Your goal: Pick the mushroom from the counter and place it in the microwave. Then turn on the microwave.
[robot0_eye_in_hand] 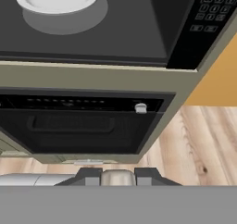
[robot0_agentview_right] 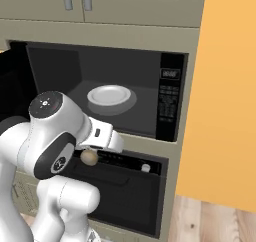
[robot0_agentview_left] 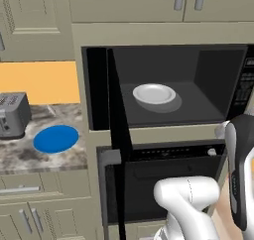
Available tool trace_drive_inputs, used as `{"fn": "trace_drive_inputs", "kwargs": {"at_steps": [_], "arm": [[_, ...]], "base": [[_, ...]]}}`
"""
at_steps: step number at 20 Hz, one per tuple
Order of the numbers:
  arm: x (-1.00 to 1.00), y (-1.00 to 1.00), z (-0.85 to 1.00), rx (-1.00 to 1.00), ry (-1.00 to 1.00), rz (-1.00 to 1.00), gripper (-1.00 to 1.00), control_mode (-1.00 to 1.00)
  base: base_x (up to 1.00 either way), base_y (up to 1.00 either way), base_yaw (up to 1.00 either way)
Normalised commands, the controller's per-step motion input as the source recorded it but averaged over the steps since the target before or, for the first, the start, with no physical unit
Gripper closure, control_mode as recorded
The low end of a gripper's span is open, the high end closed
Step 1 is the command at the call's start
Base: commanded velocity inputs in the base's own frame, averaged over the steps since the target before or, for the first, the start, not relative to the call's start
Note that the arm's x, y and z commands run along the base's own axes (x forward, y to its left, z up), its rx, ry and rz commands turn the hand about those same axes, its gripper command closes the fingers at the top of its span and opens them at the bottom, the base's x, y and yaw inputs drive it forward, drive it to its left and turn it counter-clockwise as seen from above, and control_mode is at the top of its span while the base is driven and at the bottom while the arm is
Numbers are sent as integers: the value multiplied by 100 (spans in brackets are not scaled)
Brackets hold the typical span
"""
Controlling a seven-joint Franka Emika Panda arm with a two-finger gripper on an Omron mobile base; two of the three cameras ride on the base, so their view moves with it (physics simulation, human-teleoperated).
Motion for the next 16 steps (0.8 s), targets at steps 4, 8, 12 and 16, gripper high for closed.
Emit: {"fn": "trace_drive_inputs", "kwargs": {"at_steps": [4,8,12,16], "arm": [[0,0,0,0,0,0,100,100],[0,0,0,0,0,0,100,100],[0,0,0,0,0,0,100,100],[0,0,0,0,0,0,100,100]], "base": [[-4,-37,1],[-1,-33,0],[-11,-8,0],[-27,0,0]]}}
